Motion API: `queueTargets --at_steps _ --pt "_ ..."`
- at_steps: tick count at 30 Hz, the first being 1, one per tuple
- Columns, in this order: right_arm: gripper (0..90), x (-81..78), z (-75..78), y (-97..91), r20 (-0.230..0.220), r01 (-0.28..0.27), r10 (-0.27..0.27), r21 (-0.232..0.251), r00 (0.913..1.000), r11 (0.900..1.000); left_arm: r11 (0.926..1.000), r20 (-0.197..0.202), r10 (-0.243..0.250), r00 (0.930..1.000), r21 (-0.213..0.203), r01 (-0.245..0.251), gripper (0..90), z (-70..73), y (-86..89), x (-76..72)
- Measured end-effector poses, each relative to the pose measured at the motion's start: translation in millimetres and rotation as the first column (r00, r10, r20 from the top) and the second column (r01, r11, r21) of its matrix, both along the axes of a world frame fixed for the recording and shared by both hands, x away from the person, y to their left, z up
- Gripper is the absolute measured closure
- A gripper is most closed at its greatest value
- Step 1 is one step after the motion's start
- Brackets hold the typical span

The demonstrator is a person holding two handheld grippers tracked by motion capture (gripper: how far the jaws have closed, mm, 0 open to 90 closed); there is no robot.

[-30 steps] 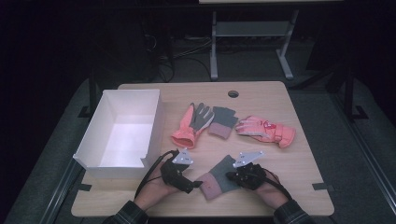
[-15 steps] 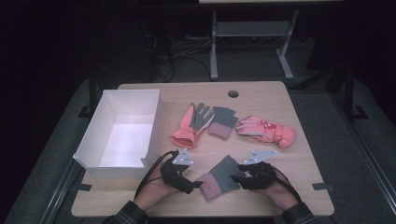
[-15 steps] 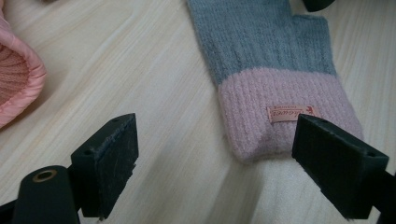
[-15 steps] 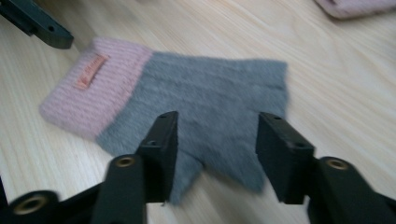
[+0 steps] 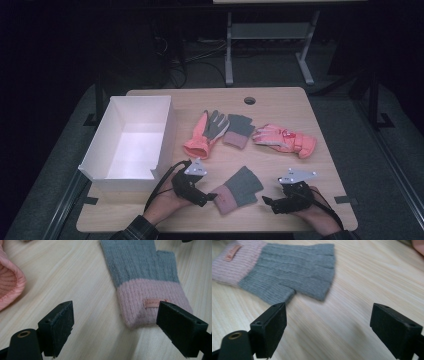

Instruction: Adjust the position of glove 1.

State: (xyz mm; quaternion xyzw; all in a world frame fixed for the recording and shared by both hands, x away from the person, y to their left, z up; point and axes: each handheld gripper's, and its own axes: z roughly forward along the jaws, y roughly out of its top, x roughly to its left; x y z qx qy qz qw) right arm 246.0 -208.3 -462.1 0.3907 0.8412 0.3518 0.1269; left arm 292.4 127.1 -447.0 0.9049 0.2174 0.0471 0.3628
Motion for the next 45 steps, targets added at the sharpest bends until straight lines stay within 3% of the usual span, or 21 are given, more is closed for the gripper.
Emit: queueTargets --at_steps 7,10,14,15,16,27,32,33,45 --pt "13.5 -3.6 0.4 -11.0 0.017 0.029 -0.029 0.007 0.9994 0.9995 0.9999 -0.015 -0.005 0.9999 -0.013 0.004 12.8 3.9 -4.3 3.0" --pt "13.5 -2.8 1.4 -12.1 0.032 0.031 -0.031 0.009 0.9990 0.9995 0.9998 0.001 -0.019 0.9998 0.004 0.019 12.8 7.2 -4.7 5.8" --pt "13.5 -2.5 0.7 -11.9 0.034 0.036 -0.036 0.002 0.9988 0.9994 0.9997 -0.014 -0.003 0.9999 -0.025 0.002 12.8 10.8 -7.6 9.7" --pt "13.5 -2.3 0.6 -12.0 0.035 0.036 -0.036 0.001 0.9988 0.9994 0.9999 -0.013 -0.007 0.9999 -0.014 0.007 12.8 12.0 -7.6 11.9" --pt "13.5 -2.0 0.5 -12.5 0.036 0.032 -0.032 -0.001 0.9988 0.9995 0.9994 -0.025 0.008 0.9997 -0.033 -0.009 12.8 12.2 -9.8 13.3" --pt "13.5 0.0 -0.7 -12.8 0.032 0.037 -0.037 0.004 0.9988 0.9993 0.9979 -0.033 0.052 0.9981 -0.038 -0.053 12.9 23.9 -14.8 31.3" --pt "13.5 0.9 -1.3 -14.1 0.033 0.045 -0.045 0.005 0.9984 0.9990 0.9965 -0.027 0.067 0.9974 -0.047 -0.068 13.0 29.9 -17.4 37.9" --pt "13.5 1.0 -1.3 -14.5 0.031 0.047 -0.047 0.006 0.9984 0.9989 0.9978 -0.021 0.059 0.9980 -0.030 -0.059 13.0 31.4 -17.0 39.7" --pt "13.6 -0.1 -0.6 -13.2 0.033 0.036 -0.036 0.006 0.9988 0.9993 0.9963 0.011 0.083 0.9965 -0.026 -0.082 12.9 38.6 -28.7 57.7"
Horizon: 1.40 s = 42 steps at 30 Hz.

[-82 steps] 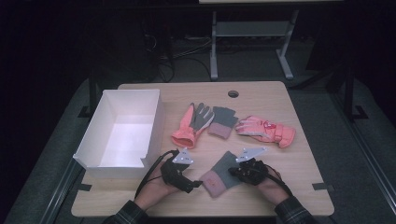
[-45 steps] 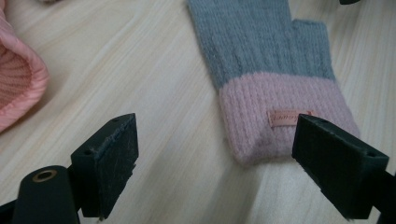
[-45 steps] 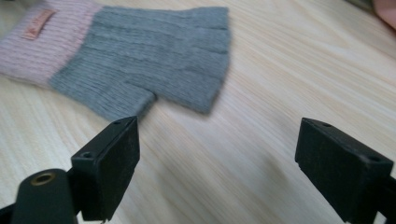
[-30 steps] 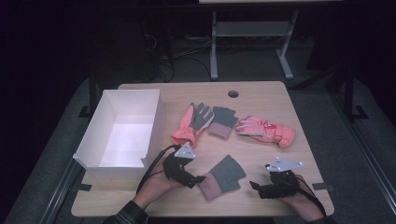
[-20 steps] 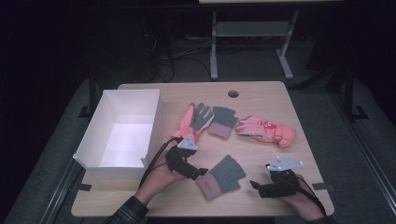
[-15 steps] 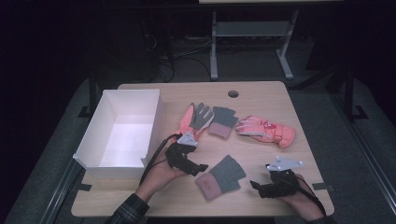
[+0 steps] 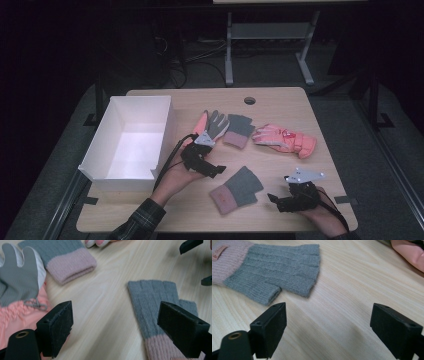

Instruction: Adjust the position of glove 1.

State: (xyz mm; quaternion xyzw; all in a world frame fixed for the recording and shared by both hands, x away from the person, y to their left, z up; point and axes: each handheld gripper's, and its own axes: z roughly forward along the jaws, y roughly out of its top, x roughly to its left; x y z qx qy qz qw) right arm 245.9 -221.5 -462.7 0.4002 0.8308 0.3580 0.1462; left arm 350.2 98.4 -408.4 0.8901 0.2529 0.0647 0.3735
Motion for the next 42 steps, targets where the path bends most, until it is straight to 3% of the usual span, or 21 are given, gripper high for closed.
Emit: queueTargets --at_steps 20,27,30,34,42 --pt "13.6 1.8 0.4 -0.8 0.000 0.008 -0.008 0.008 1.0000 0.9999 0.9990 0.019 0.041 0.9990 0.017 -0.041 13.8 15.3 -29.3 53.0" --pt "13.5 1.6 0.4 -1.1 0.003 0.004 -0.004 0.015 1.0000 0.9999 0.9980 0.016 0.063 0.9979 -0.003 -0.063 24.3 13.1 -42.1 74.5" --pt "13.5 1.7 0.3 -1.1 0.003 0.006 -0.006 0.017 1.0000 0.9998 0.9974 0.017 0.072 0.9972 -0.005 -0.072 35.4 11.5 -47.4 82.7" --pt "13.5 2.1 0.6 -0.9 0.004 0.003 -0.003 0.012 1.0000 0.9999 0.9968 0.019 0.071 0.9973 0.037 -0.071 52.2 7.6 -55.5 93.9" --pt "13.5 2.1 1.1 -0.6 0.000 0.000 0.000 0.020 1.0000 0.9998 0.9923 0.003 0.106 0.9943 0.064 -0.106 85.9 -3.8 -76.2 119.3"
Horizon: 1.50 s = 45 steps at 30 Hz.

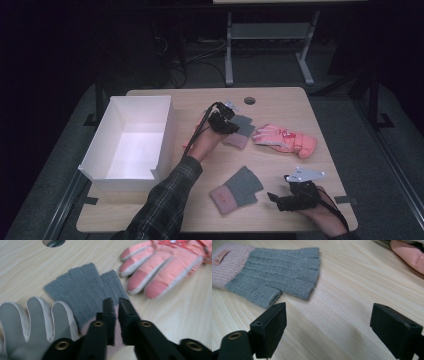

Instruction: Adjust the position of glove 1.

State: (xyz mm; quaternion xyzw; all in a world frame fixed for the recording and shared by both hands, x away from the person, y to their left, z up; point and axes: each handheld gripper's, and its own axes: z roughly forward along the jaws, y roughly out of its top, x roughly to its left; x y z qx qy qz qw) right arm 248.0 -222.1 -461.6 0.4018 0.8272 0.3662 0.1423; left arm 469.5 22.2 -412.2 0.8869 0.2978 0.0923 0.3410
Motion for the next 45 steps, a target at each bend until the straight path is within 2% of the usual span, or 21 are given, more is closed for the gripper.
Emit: queueTargets --at_steps 2,8,13,18,22,24,25,28,31,36,38,42,45 --pt "13.5 0.3 0.0 -0.2 0.002 -0.003 0.003 -0.001 1.0000 1.0000 0.9998 0.007 0.013 0.9999 0.013 -0.013 89.5 -2.7 -5.1 6.7" --pt "13.6 1.0 0.3 2.2 0.004 -0.013 0.013 0.006 0.9999 0.9999 0.9980 0.002 0.044 0.9990 0.045 -0.044 89.6 -16.9 -16.9 19.5" --pt "13.5 0.7 0.5 2.8 0.005 -0.016 0.016 0.008 0.9999 0.9998 0.9948 -0.041 0.057 0.9975 0.087 -0.054 89.6 -36.4 -26.1 27.8" --pt "13.6 1.2 0.8 1.7 0.007 -0.014 0.014 0.008 0.9999 0.9999 0.9958 -0.059 0.036 0.9976 0.086 -0.031 89.7 -38.3 -30.4 27.0" --pt "13.6 1.1 0.9 3.1 0.003 -0.015 0.015 0.010 0.9999 0.9998 0.9954 -0.058 0.009 0.9983 0.096 -0.004 89.7 -38.2 -34.0 23.9" --pt "13.6 1.0 0.9 3.3 0.004 -0.017 0.017 0.008 0.9999 0.9998 0.9957 -0.055 0.013 0.9984 0.092 -0.008 89.5 -36.9 -34.0 23.4" --pt "13.6 0.9 0.9 3.3 0.004 -0.016 0.016 0.008 0.9999 0.9998 0.9957 -0.055 0.025 0.9981 0.091 -0.020 88.4 -35.0 -33.3 23.1" --pt "13.6 1.2 0.8 1.9 0.007 -0.015 0.015 0.007 0.9999 0.9999 0.9952 -0.058 0.055 0.9968 0.084 -0.050 77.5 -30.1 -32.1 21.7" --pt "13.6 1.6 0.8 1.2 0.008 -0.014 0.014 0.007 0.9999 0.9999 0.9927 -0.045 0.076 0.9961 0.097 -0.071 66.4 -26.6 -32.4 20.5" --pt "13.6 0.7 1.3 2.5 0.005 -0.015 0.015 0.009 0.9999 0.9998 0.9897 -0.067 0.099 0.9928 0.111 -0.091 59.2 -34.3 -33.4 22.5" --pt "13.6 0.3 1.5 2.5 0.004 -0.015 0.015 0.010 0.9999 0.9998 0.9893 -0.068 0.094 0.9932 0.118 -0.085 60.0 -37.9 -34.8 22.7" --pt "13.6 0.8 1.3 1.6 0.006 -0.015 0.015 0.009 0.9999 0.9998 0.9900 -0.063 0.070 0.9955 0.127 -0.062 67.8 -39.9 -35.4 23.2" --pt "13.6 1.0 1.1 1.6 0.006 -0.016 0.016 0.007 0.9999 0.9998 0.9918 -0.075 0.057 0.9956 0.118 -0.048 77.9 -40.2 -33.8 24.0"
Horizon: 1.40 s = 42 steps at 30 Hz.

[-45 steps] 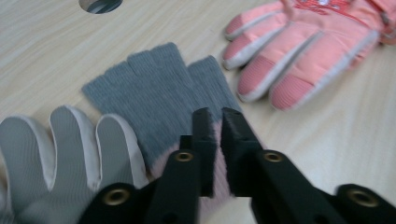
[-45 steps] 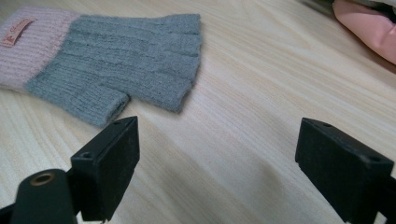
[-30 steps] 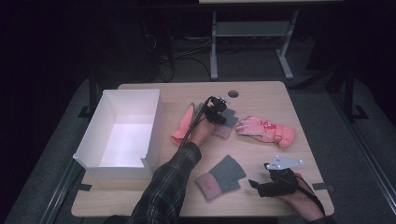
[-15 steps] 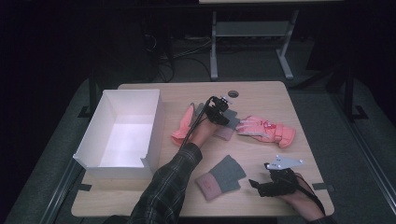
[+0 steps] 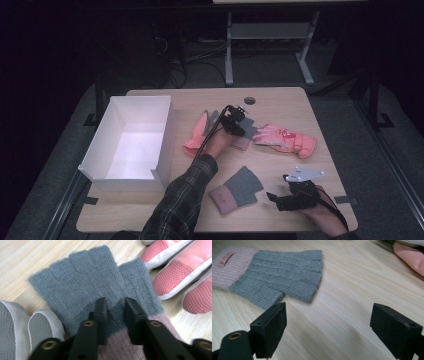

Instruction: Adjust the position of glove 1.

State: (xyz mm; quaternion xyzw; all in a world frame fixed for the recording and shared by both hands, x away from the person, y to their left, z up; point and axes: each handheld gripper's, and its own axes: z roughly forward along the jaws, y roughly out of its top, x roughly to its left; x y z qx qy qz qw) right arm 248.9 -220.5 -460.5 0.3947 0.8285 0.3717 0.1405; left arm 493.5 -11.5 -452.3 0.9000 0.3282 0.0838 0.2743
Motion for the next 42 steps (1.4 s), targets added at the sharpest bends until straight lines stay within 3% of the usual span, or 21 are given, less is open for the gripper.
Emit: queueTargets --at_steps 4,10,17,23,26,27,31,42 --pt "13.7 -0.2 0.0 0.4 -0.001 0.000 0.000 -0.001 1.0000 1.0000 0.9997 -0.005 -0.023 0.9997 -0.004 0.023 84.7 1.0 1.5 0.5" --pt "13.7 0.2 -0.2 -1.1 0.001 0.003 -0.003 0.001 1.0000 1.0000 0.9978 -0.032 -0.045 0.9985 -0.049 0.044 85.5 8.6 13.5 3.7" --pt "13.7 0.1 0.0 -1.3 0.003 0.003 -0.003 0.000 1.0000 1.0000 0.9945 -0.025 -0.073 0.9970 -0.077 0.071 85.6 20.9 19.5 -3.4" --pt "13.7 0.3 -0.2 -1.4 0.000 0.006 -0.006 -0.003 1.0000 1.0000 0.9858 -0.030 -0.130 0.9910 -0.111 0.126 85.5 38.1 27.0 -19.3" --pt "13.7 0.4 -0.3 -1.8 0.000 0.008 -0.008 -0.004 1.0000 1.0000 0.9838 -0.029 -0.149 0.9884 -0.105 0.145 85.5 42.7 30.4 -23.5" --pt "13.7 0.7 -0.2 -2.4 0.003 0.010 -0.010 -0.005 0.9999 0.9999 0.9797 -0.036 -0.156 0.9871 -0.133 0.150 85.5 47.0 33.3 -28.5" --pt "13.7 1.8 -0.7 -3.8 -0.004 0.020 -0.020 0.000 0.9998 0.9998 0.9729 -0.034 -0.180 0.9831 -0.153 0.173 85.4 55.3 38.5 -40.5" --pt "13.5 2.4 -1.4 -4.2 0.003 0.026 -0.026 0.006 0.9997 0.9996 0.9605 -0.040 -0.239 0.9702 -0.157 0.230 85.4 68.0 51.1 -72.4"
